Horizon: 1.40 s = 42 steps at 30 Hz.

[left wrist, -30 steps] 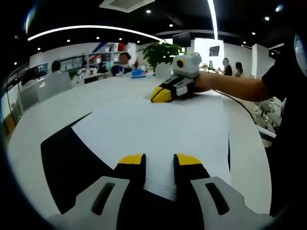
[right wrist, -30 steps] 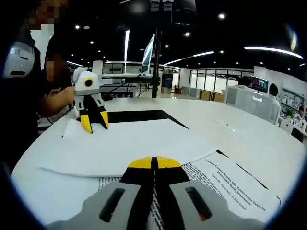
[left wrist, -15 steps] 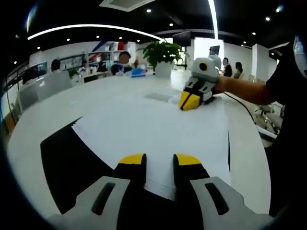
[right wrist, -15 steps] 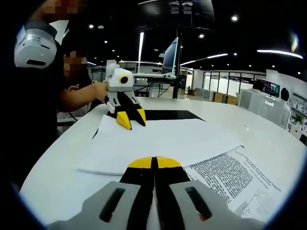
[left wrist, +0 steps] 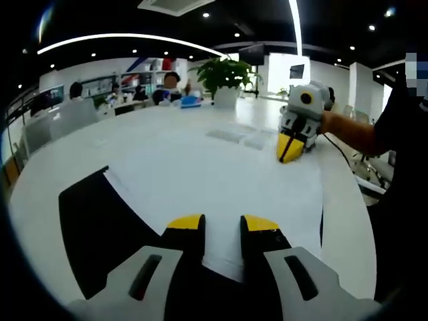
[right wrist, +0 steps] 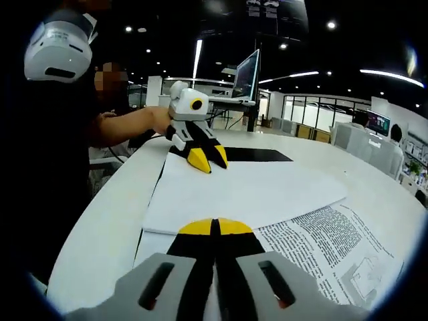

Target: Flip through the bound document one page at a time

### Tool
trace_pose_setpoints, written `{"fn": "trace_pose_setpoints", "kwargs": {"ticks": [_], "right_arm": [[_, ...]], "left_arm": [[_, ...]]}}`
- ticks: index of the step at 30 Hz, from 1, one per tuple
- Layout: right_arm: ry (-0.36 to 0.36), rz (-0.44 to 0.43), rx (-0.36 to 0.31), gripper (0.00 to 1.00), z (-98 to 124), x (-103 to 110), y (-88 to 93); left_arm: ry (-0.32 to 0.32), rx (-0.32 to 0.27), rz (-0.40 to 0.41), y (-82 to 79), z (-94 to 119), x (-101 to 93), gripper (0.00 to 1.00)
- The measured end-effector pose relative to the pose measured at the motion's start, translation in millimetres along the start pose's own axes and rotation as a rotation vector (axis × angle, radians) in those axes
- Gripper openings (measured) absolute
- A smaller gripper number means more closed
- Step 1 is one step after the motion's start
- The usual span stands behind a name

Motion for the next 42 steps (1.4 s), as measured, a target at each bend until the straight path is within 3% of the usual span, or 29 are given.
{"fn": "trace_pose_setpoints", "kwargs": {"ticks": [13, 20, 23, 29, 42], "right_arm": [[-0.123, -0.002, -0.038, 0.02, 5.8, 20.3, -0.9], [-0.239, -0.005, -0.046, 0.02, 8.8, 36.9, -3.3], [-0.354, -0.005, -0.048, 0.02, 12.1, 50.2, -4.5], [-0.353, -0.006, -0.05, 0.02, 10.5, 48.2, -4.8], [-0.439, -0.027, -0.049, 0.02, 11.1, 35.7, -1.9]], "left_arm": [[0.002, -0.008, -0.001, 0.3, -1.1, 0.0, 0.23], [0.003, -0.007, -0.005, 0.1, -1.4, 0.0, 0.23], [0.003, -0.004, -0.004, -0.1, -1.5, -0.1, 0.23], [0.001, -0.006, -0.002, 0.1, -1.6, 0.1, 0.23], [-0.024, -0.019, 0.012, 0.3, -1.6, -0.6, 0.22]]}}
Point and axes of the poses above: the point that each gripper's makers call its tool centre point, and the gripper's own axes: z roughly backward along the fingers, x roughly to its left, y roughly out of its underside, the point moved 6 cm from there along z, roughly backward along the fingers, and after that the axes turned 13 degrees about y, right-handed, at the moved point
